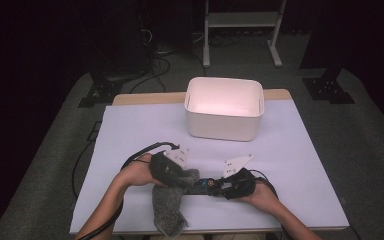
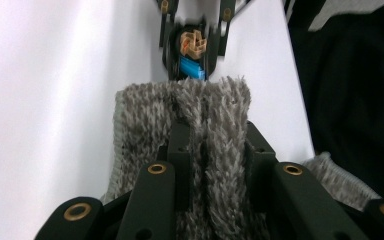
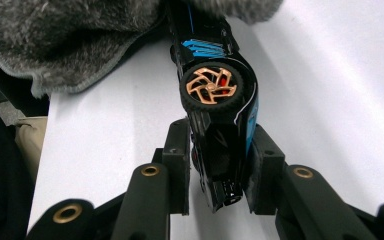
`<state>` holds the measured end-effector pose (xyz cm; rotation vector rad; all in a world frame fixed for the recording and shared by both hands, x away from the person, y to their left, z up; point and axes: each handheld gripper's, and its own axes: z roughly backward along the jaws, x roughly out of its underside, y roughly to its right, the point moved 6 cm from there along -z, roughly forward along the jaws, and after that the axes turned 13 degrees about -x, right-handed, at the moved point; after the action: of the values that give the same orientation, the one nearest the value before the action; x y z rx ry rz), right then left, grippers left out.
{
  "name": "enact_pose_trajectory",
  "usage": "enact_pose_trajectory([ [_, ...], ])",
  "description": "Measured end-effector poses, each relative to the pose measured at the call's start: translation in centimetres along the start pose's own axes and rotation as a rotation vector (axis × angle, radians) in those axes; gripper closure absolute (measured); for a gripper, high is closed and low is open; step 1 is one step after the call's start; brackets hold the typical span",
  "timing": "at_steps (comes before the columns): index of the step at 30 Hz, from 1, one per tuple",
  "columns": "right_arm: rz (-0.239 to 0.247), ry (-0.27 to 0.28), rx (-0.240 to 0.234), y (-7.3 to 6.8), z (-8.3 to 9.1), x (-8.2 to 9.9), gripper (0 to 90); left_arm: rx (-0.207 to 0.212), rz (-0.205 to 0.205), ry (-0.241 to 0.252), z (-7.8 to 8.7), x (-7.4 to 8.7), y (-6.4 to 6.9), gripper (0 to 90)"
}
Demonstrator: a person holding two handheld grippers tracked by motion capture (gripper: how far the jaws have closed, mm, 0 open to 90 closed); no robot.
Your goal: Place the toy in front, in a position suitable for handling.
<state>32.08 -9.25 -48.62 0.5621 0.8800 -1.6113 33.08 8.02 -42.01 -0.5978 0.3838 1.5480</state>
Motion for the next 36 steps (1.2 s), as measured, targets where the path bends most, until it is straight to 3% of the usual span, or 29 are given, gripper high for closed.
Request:
enact_pose_trajectory([
  [3,0.007,-0.003,0.001,0.0,0.0,0.0,67.0,-0.009,0.036,0.011,0.7,1.2,-0.2,72.7],
  [8,0.008,-0.005,0.002,0.0,0.0,0.0,67.0,-0.034,0.053,0.026,1.6,2.4,-0.1,72.7],
  [13,0.007,-0.006,0.003,0.0,0.0,0.0,67.1,-0.072,0.042,0.025,1.7,2.9,-0.1,72.7],
  [17,0.002,-0.009,0.009,0.2,0.0,0.0,67.1,-0.174,-0.009,0.021,1.5,2.4,0.1,74.2],
  [19,-0.007,-0.008,0.010,0.2,0.0,0.0,67.1,-0.192,-0.023,0.014,1.4,2.0,0.1,75.3],
  [25,0.000,-0.009,0.014,0.2,0.0,0.0,67.1,-0.189,-0.037,0.028,1.0,0.9,0.4,77.7],
  [26,0.005,-0.012,0.019,0.1,0.0,0.0,67.1,-0.172,-0.046,0.023,0.3,0.3,0.7,77.6],
  [30,0.013,-0.013,0.022,0.0,0.0,0.0,67.2,-0.166,-0.067,0.021,-0.7,-0.8,0.9,77.7],
  [33,0.016,-0.013,0.026,0.0,-0.1,0.0,67.1,-0.123,-0.083,0.023,-1.9,-2.4,1.1,77.6],
  [36,0.012,-0.010,0.027,-0.1,-0.1,0.0,67.0,-0.119,-0.100,0.025,-2.9,-3.7,1.1,77.6],
])
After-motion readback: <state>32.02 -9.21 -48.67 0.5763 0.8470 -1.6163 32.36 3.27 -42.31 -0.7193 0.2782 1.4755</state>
